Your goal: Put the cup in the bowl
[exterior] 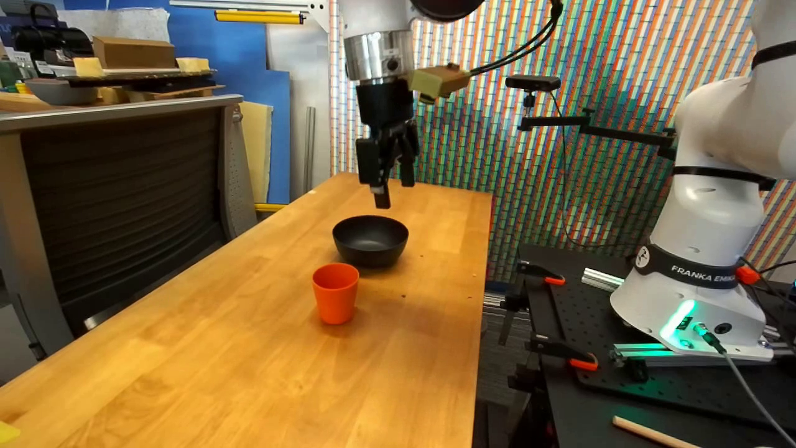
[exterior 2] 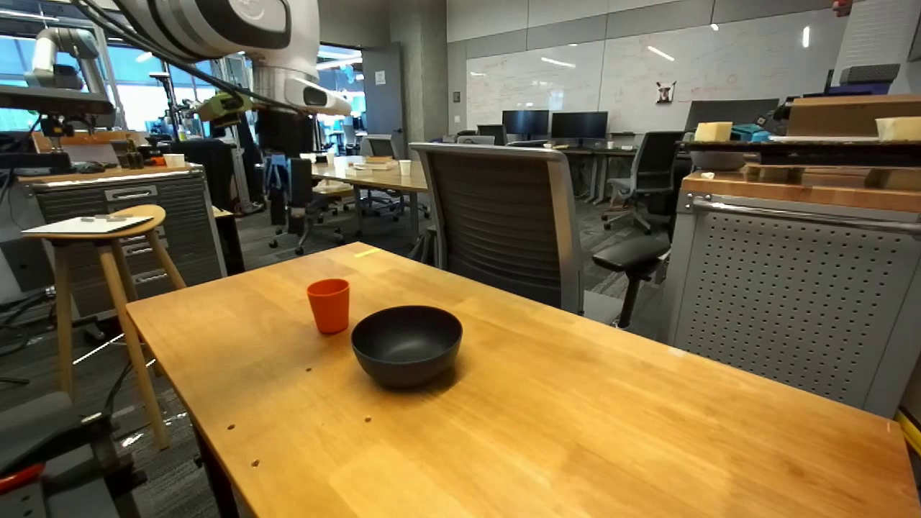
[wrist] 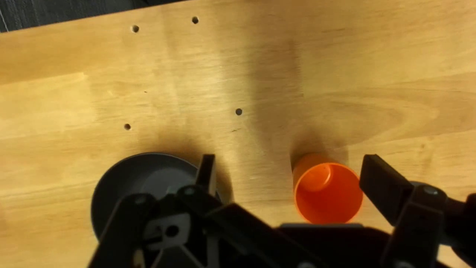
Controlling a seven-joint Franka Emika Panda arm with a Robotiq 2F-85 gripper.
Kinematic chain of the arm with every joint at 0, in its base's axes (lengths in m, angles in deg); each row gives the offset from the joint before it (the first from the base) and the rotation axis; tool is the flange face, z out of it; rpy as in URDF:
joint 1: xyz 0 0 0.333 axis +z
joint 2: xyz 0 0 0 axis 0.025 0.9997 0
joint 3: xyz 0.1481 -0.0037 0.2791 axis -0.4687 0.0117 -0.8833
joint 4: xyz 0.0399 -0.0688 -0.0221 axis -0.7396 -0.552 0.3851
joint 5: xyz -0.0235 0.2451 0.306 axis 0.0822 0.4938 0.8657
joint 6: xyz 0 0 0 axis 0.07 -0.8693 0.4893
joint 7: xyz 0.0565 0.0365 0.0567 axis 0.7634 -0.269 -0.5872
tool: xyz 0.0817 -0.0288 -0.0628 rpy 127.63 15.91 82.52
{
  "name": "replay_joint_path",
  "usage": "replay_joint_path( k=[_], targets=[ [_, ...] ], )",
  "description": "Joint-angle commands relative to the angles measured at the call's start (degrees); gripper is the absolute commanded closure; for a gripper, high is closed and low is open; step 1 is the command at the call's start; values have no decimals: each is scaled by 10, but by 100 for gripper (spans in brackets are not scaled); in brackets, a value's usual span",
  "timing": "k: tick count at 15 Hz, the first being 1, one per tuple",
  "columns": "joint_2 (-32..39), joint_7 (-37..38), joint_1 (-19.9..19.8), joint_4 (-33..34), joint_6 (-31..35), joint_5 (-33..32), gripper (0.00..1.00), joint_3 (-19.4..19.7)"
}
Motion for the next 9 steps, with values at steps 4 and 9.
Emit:
replay_joint_path(
  k=[4, 9],
  targets=[
    [154, 68, 44, 94, 48, -74, 0, 26],
    [234, 74, 68, 153, 55, -84, 0, 54]
  ],
)
